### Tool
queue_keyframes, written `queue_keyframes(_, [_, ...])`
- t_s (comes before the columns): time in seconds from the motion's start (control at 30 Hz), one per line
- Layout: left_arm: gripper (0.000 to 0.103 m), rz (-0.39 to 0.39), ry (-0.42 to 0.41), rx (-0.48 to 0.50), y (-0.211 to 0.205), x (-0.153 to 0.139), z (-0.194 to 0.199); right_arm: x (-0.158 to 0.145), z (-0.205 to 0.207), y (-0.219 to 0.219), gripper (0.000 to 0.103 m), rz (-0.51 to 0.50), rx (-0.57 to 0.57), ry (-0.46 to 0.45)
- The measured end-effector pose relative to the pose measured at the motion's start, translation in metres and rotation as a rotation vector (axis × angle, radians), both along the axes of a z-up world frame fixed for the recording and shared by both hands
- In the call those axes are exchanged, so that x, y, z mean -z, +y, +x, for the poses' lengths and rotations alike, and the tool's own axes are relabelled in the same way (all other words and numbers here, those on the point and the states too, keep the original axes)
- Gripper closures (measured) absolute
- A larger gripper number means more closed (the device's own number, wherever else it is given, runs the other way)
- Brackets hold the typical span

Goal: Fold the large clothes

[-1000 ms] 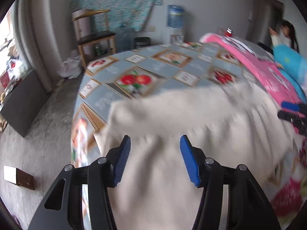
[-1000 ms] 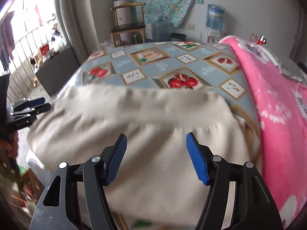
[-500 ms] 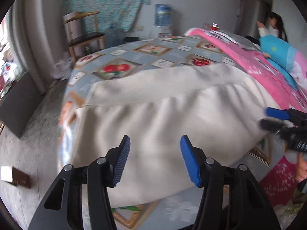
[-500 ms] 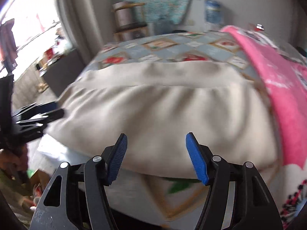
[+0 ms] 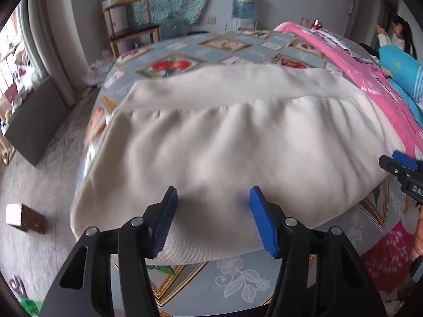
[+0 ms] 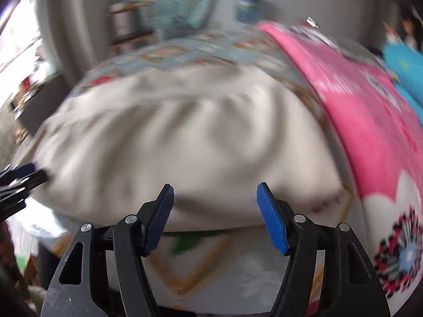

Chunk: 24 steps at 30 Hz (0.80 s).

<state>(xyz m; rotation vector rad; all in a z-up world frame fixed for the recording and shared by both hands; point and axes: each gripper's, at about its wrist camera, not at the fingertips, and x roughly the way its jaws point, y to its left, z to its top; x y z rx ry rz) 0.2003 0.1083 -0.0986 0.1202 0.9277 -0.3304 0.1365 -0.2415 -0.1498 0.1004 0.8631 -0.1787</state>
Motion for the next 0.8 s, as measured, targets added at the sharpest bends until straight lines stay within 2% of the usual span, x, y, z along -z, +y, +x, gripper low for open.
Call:
queue_keyframes(0.03, [0.047,-0.004,-0.001,-0.007,0.001,0.001,-0.001,0.003,0.000,-0.007,0.034,0.035,-0.012,-0.016])
queue_keyframes(0.13, [0.044,0.019,-0.003,-0.030,-0.002,-0.001,-0.003,-0.006,0.004,-0.001,0.033,0.005,-0.010,0.016])
queue_keyframes(0.17, [0.044,0.015,0.003,-0.039,-0.002,-0.001,-0.002,-0.012,0.004,0.003,0.032,0.024,-0.013,0.007])
queue_keyframes(0.27, [0.043,0.008,0.011,-0.055,0.000,-0.001,-0.003,-0.024,-0.001,0.023,0.028,0.096,-0.094,-0.048])
queue_keyframes(0.37, [0.038,0.020,0.012,-0.065,0.001,-0.001,-0.003,-0.022,0.003,0.056,0.021,0.105,-0.203,-0.067])
queue_keyframes(0.5, [0.033,0.014,0.021,-0.087,0.004,0.000,-0.002,0.002,0.013,0.089,0.013,0.072,-0.268,-0.012])
queue_keyframes(0.57, [0.031,0.021,0.021,-0.089,0.002,0.001,-0.003,0.014,0.015,0.105,0.013,-0.068,-0.284,0.001])
queue_keyframes(0.6, [0.030,0.026,0.018,-0.089,0.002,0.001,-0.003,0.013,0.013,0.110,0.013,-0.102,-0.293,0.007])
queue_keyframes(0.7, [0.028,0.028,0.016,-0.097,0.003,0.002,-0.003,0.000,0.011,0.102,0.013,-0.069,-0.275,0.006])
queue_keyframes(0.8, [0.026,0.034,0.015,-0.102,0.003,0.002,-0.003,-0.014,0.004,0.080,0.013,-0.080,-0.189,-0.037])
